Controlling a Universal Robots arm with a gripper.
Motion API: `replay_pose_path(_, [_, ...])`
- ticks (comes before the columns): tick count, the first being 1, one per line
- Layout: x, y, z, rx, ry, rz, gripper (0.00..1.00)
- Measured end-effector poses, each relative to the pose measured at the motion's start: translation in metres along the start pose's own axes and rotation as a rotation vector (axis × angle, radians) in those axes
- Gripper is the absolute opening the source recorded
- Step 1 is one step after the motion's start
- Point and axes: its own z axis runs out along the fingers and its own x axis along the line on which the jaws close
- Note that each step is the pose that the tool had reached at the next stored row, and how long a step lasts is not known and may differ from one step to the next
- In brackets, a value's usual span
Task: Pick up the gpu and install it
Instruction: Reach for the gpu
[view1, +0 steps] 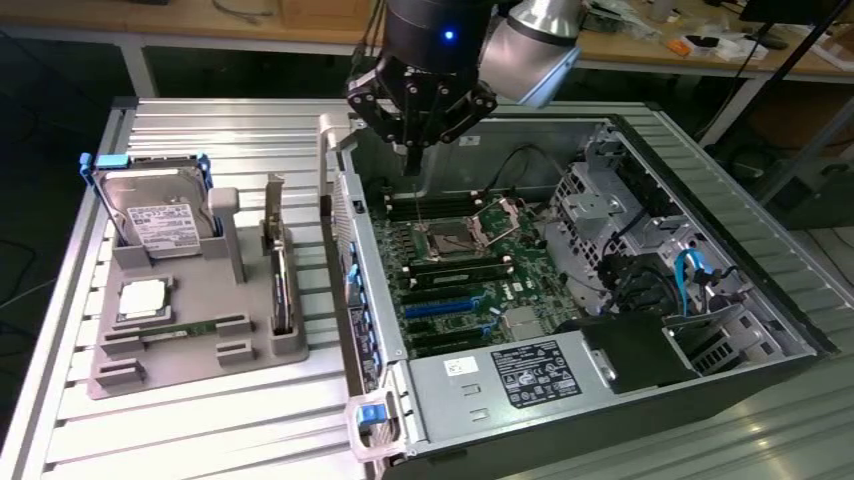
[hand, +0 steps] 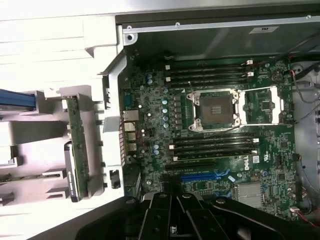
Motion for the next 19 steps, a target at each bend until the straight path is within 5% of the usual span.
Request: replay_pose_path(19, [0.068,-0.0076,-0.0017,0.0000,-0.0006,0.000,0.11])
